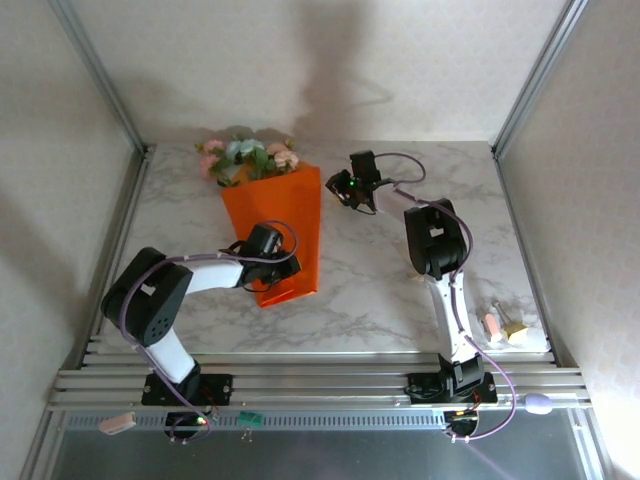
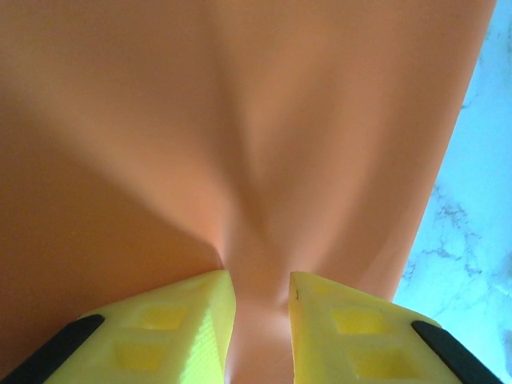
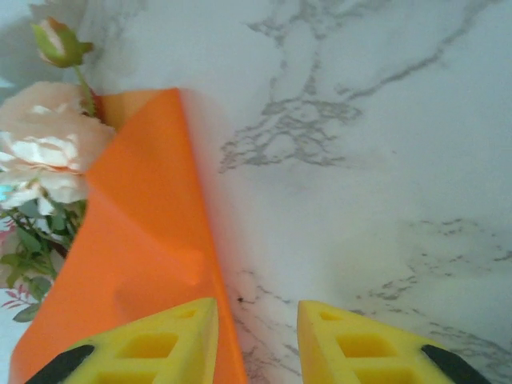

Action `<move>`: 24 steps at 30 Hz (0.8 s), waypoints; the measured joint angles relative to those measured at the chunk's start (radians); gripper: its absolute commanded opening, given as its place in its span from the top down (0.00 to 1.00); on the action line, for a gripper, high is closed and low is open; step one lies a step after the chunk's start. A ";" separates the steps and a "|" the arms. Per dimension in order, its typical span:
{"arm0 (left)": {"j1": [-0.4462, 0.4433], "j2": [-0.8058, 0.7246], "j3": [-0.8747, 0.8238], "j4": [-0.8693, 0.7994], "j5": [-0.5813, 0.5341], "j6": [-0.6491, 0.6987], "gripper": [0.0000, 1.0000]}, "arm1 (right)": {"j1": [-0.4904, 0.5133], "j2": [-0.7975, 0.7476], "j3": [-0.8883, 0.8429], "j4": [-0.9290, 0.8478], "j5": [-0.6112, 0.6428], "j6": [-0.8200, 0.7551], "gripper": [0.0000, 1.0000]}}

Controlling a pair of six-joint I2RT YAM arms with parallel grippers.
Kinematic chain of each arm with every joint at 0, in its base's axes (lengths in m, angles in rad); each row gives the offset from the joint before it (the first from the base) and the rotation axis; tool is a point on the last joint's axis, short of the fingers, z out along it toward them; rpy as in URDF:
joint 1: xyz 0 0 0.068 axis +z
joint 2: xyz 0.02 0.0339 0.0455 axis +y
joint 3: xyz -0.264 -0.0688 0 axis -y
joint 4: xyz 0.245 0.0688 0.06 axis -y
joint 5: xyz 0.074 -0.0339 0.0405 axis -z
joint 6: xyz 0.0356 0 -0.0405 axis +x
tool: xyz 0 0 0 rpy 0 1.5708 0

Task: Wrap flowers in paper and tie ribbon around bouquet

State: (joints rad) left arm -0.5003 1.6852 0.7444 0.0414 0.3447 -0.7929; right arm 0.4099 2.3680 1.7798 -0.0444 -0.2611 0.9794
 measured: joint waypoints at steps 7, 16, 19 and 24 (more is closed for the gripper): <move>0.000 -0.082 -0.033 -0.106 -0.001 0.076 0.57 | 0.024 -0.141 -0.087 -0.012 -0.003 -0.032 0.68; 0.087 -0.111 0.359 -0.550 -0.102 0.060 0.40 | 0.126 -0.355 -0.438 -0.039 -0.011 -0.046 0.66; 0.216 -0.136 0.409 -0.563 -0.116 0.060 0.41 | 0.117 -0.429 -0.501 -0.107 -0.010 -0.065 0.65; 0.344 -0.106 0.415 -0.623 -0.150 0.079 0.42 | 0.073 -0.653 -0.570 -0.299 0.049 -0.119 0.69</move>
State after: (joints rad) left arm -0.1558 1.5787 1.1591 -0.5819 0.1944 -0.7139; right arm 0.4828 1.7149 1.2098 -0.3435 -0.2123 0.8604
